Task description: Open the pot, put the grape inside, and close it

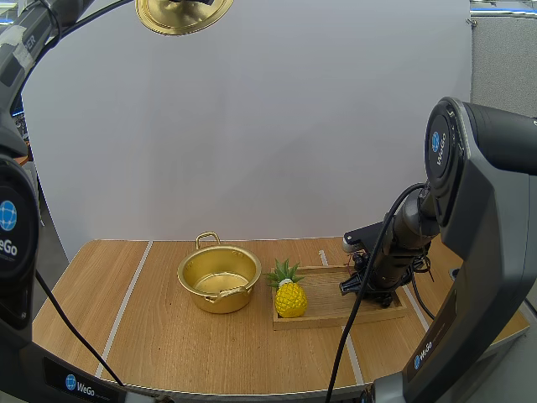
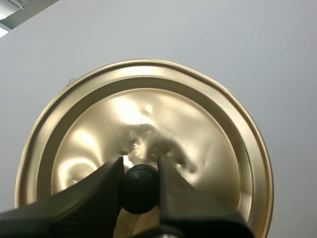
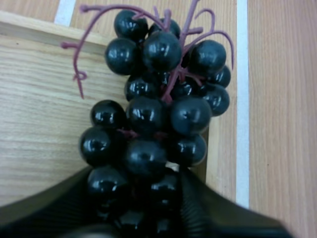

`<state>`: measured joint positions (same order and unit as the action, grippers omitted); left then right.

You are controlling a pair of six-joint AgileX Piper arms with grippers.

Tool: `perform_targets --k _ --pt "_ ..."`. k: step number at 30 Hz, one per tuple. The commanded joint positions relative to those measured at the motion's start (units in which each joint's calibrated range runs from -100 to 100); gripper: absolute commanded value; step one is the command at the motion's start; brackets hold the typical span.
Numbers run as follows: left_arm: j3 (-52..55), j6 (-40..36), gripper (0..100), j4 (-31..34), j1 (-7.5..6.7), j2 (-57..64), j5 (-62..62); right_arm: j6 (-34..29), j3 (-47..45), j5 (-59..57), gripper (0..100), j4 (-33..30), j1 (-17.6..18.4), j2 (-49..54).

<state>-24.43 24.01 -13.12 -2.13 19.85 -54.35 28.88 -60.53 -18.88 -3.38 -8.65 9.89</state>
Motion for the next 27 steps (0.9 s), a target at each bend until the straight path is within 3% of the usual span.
perform_targets --k 1,10,27 --pt "-0.56 -0.51 0 0.16 -0.05 0.44 3.25 0.56 0.08 1.02 0 0.15 -0.2 0.02" --pt "-0.56 -0.51 0 0.16 -0.05 0.44 3.25 0.56 0.08 2.42 0 0.15 -0.28 1.29" --pt "-0.56 -0.51 0 0.16 -0.05 0.44 3.25 0.56 0.08 -1.03 0 1.17 0.37 24.85"
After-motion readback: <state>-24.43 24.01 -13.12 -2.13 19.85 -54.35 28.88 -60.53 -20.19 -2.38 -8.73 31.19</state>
